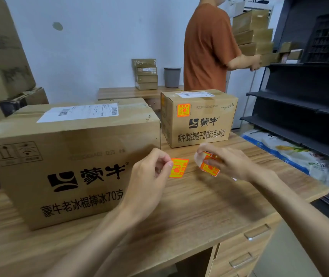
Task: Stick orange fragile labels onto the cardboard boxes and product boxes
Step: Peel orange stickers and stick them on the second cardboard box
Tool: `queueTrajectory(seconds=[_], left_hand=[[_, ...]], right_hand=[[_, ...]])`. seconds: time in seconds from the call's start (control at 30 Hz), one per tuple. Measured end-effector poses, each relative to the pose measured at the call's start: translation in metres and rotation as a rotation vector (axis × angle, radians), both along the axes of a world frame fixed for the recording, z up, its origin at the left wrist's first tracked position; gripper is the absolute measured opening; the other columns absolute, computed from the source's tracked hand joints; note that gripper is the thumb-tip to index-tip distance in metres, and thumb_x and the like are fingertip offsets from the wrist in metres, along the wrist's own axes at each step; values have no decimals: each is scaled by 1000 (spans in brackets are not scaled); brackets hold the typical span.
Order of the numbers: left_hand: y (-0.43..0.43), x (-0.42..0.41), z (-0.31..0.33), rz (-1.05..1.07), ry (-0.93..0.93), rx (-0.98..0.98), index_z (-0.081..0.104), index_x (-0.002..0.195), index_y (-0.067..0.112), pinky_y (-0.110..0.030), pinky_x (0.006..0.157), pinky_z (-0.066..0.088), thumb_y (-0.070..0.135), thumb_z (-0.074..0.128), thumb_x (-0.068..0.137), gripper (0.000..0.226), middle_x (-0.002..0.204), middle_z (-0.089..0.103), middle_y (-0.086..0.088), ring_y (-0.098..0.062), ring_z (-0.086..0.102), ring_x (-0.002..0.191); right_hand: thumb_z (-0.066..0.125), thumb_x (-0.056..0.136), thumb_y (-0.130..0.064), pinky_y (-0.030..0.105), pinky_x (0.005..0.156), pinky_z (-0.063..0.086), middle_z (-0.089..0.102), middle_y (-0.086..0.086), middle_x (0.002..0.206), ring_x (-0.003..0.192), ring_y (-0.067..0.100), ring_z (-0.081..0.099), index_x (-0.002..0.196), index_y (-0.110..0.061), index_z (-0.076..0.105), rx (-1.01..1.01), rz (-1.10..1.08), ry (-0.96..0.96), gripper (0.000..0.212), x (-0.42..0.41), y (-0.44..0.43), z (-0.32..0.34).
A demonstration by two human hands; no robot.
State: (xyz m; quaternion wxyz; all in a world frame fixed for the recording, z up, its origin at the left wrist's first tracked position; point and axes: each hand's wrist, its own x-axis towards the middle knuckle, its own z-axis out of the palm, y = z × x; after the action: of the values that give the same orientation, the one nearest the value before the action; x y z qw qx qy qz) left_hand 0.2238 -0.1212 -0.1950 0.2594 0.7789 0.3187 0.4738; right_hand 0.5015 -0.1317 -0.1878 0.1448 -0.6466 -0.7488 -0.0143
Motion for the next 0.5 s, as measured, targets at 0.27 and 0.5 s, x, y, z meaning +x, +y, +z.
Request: queueTrajectory(seconds=[0.27,0.5], left_hand=[[-11,-30,-14,74,-36,-211,69,86,23,-13,64,45,20,67,96,11,80,71,8,-4,63,76],[-6,-32,-14,109,-151,-329,73,82,23,-33,79,54,19,72,93,12,83,73,6,-13,67,83]], right_hand=[[53,102,-30,39,94,43,39,-14,155,133,19,47,150,-40,33,-139,24,-102,53,-21,13,-19],[52,94,-61,34,82,43,56,-11,140,116,18,60,151,-42,28,-2,-47,-214,65,-19,17,-33]])
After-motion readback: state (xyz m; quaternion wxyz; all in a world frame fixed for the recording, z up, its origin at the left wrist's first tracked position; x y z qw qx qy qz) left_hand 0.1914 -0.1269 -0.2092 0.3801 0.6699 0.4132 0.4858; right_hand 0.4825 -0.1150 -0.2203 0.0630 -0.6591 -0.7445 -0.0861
